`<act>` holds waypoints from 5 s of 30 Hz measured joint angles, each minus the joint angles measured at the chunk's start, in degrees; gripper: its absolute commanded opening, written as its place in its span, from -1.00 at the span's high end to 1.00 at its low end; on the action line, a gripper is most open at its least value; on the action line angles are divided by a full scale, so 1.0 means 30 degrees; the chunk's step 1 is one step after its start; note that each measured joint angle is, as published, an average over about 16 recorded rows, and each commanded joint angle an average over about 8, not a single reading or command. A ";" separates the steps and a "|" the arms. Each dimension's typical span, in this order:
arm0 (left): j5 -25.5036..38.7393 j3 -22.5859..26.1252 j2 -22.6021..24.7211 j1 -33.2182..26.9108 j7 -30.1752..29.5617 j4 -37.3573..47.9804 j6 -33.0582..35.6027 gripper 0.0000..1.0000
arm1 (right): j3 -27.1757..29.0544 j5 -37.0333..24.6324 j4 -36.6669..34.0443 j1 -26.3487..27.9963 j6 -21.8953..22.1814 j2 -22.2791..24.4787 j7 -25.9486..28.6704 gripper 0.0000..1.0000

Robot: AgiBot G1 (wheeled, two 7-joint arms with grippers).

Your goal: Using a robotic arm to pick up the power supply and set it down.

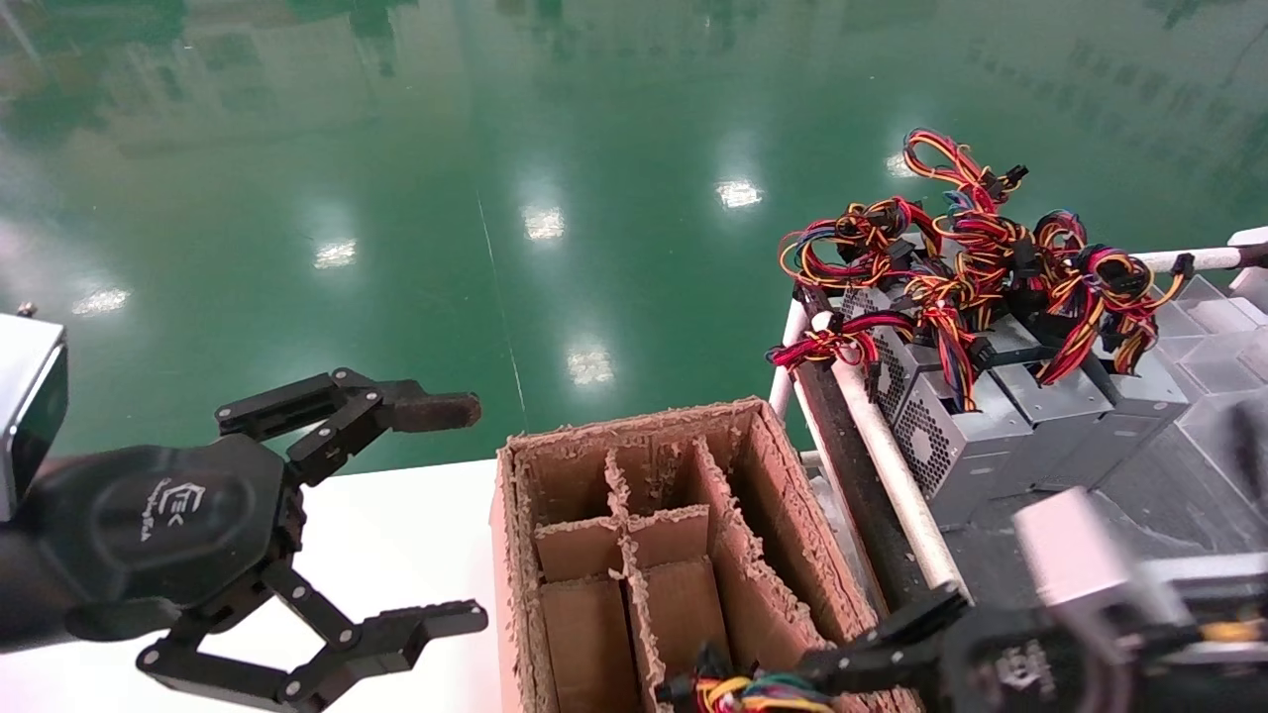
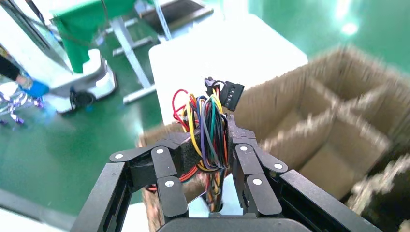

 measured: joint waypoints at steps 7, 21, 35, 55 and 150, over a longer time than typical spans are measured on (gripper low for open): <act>0.0000 0.0001 0.0000 0.0000 0.0000 0.0000 0.0000 -1.00 | 0.0839 0.2550 0.0114 0.0859 0.0010 0.1651 0.0416 1.00; -0.0001 0.0002 -0.0001 -0.0001 0.0001 0.0000 -0.0001 -1.00 | 0.2036 0.4021 -0.3850 0.2704 0.0147 0.4214 -0.0319 1.00; -0.0002 0.0004 -0.0001 -0.0001 0.0002 0.0000 -0.0001 -1.00 | 0.1524 0.2254 -0.8635 0.3860 -0.0117 0.5587 -0.2576 1.00; -0.0004 0.0006 -0.0002 -0.0002 0.0003 0.0000 -0.0002 -1.00 | -0.0900 0.0772 -1.0682 0.4822 -0.0078 0.3207 -0.3894 1.00; -0.0013 0.0012 -0.0007 -0.0001 0.0009 0.0009 -0.0008 -1.00 | 0.3562 0.2602 -0.1416 -0.0461 0.1014 0.0009 -0.2433 -1.00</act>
